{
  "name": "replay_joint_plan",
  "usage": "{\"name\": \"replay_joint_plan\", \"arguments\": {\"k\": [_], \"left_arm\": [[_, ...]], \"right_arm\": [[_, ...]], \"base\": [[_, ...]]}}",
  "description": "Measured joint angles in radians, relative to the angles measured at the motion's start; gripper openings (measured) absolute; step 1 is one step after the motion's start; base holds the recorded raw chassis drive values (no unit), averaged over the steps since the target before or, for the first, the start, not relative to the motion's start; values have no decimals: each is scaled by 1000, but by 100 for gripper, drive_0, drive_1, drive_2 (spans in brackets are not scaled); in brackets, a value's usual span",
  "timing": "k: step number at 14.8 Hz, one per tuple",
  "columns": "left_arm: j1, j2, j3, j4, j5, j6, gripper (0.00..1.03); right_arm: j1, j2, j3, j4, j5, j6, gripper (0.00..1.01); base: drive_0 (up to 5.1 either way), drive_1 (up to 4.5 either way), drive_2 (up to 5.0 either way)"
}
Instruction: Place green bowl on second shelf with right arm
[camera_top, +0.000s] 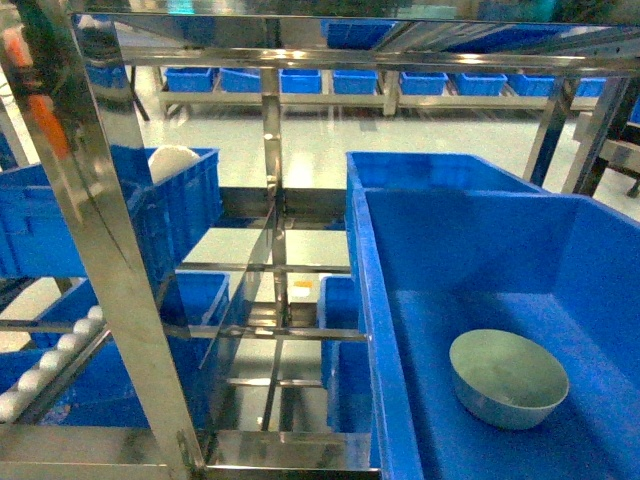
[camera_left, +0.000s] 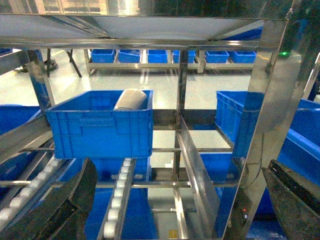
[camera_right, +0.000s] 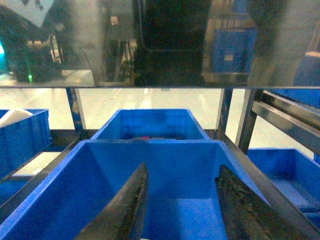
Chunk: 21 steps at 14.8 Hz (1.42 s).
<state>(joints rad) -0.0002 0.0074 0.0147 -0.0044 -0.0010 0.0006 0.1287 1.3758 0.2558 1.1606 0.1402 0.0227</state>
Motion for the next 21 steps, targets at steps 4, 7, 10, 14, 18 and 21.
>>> {"name": "replay_joint_plan", "arguments": {"k": [4,7,10,14,18,21], "left_arm": [[0,0,0,0,0,0,98],[0,0,0,0,-1,0,98],[0,0,0,0,0,0,98],[0,0,0,0,0,0,98],[0,0,0,0,0,0,98],[0,0,0,0,0,0,98]], "right_arm": [[-37,-154,-127,-105,-47,-17,1],[-126,-359,-192,-235,-132,-20,2],[-134,-568,-229,-390,-137,-20,2],[-134,-796,-243,-593,-137,-20,2],[-134,-940,-243,-728,-137,-20,2],[-134,-1017,-243,-800,-137,-20,2]], "base": [[0,0,0],[0,0,0],[0,0,0],[0,0,0],[0,0,0],[0,0,0]]}}
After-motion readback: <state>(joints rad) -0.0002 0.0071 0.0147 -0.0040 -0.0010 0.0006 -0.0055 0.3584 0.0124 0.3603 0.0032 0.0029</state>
